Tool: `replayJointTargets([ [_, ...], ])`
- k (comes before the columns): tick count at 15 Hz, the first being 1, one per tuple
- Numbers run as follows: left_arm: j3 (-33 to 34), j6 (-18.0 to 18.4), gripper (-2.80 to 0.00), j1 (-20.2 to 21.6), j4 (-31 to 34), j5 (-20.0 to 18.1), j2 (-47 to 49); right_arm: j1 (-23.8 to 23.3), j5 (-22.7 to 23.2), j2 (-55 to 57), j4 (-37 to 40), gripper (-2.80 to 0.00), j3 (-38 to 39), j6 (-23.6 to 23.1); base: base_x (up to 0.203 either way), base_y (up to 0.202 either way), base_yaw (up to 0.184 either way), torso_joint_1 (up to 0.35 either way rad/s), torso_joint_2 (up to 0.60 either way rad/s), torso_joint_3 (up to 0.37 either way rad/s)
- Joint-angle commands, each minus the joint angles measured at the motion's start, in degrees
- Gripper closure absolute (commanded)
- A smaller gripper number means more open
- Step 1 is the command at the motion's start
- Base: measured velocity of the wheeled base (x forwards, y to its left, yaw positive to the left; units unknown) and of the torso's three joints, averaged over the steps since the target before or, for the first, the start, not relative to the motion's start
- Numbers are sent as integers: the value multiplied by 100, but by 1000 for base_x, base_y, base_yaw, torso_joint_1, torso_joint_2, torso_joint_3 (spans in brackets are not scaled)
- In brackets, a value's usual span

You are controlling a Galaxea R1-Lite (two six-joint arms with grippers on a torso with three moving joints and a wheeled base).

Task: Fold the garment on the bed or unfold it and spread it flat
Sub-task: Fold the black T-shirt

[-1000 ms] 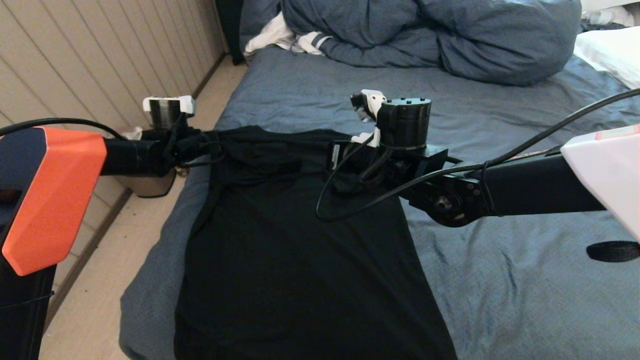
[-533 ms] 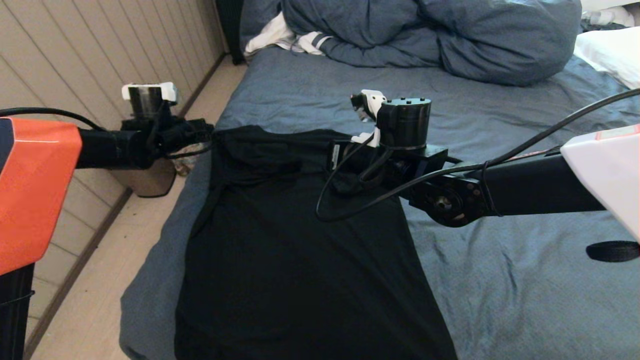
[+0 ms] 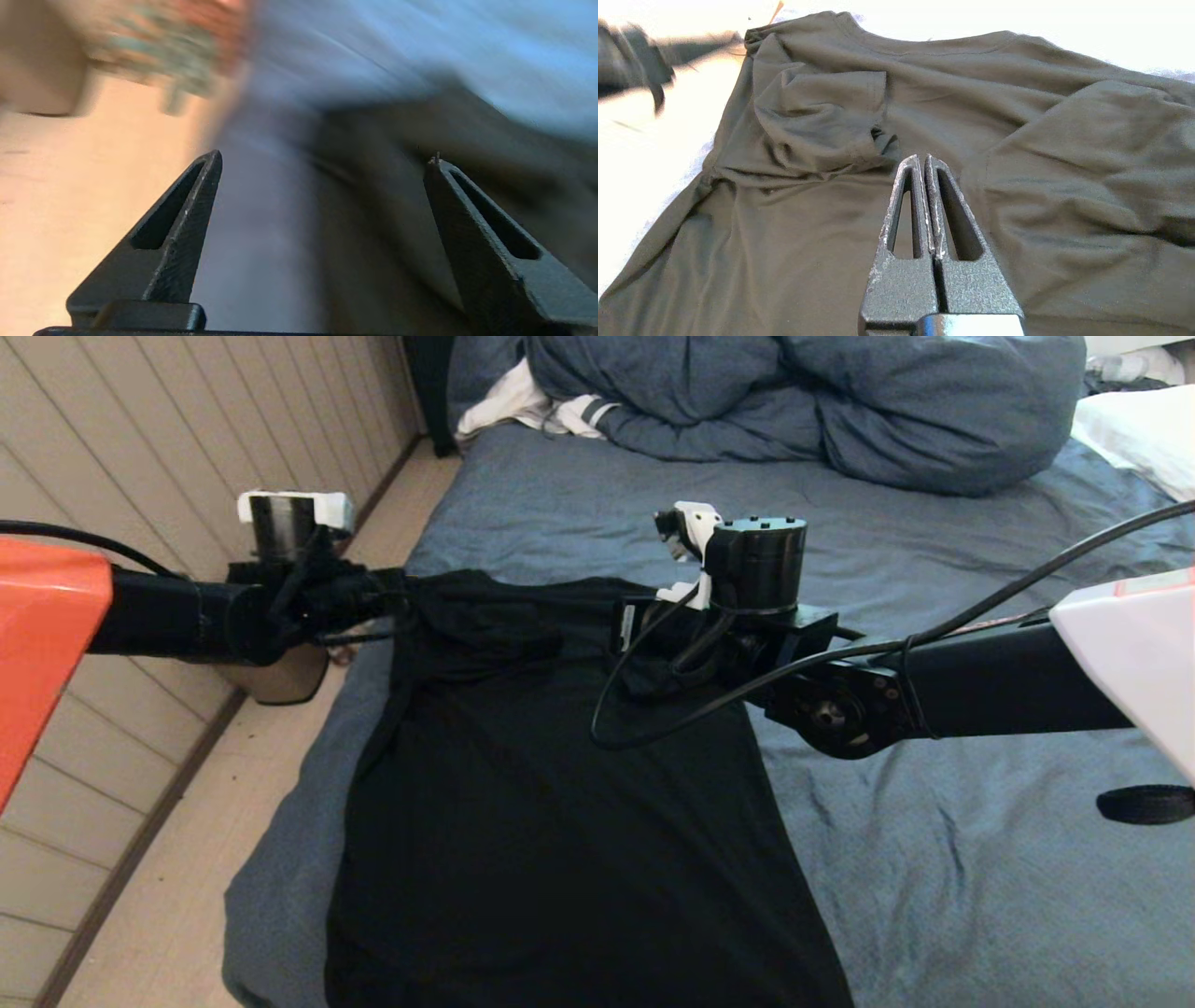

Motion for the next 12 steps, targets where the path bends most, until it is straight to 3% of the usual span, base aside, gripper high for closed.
replayJointTargets([
  [1, 828, 8, -280, -366, -239, 9, -318, -47, -3, -19, -18, 0, -8, 7, 0, 0, 0, 0, 0, 0],
  [6, 1797, 71, -280, -854, -973, 16, -431, -91, 6, -3, -15, 0, -43, 7, 0, 0, 0, 0, 0, 0],
  [9, 2046, 72, -280, -870, -1006, 14, -576, -85, 6, 7, -14, 0, -46, 7, 0, 0, 0, 0, 0, 0],
  [12, 2339, 80, -280, -877, -1428, 20, -572, -83, 6, 16, -9, 0, -43, 7, 0, 0, 0, 0, 0, 0],
])
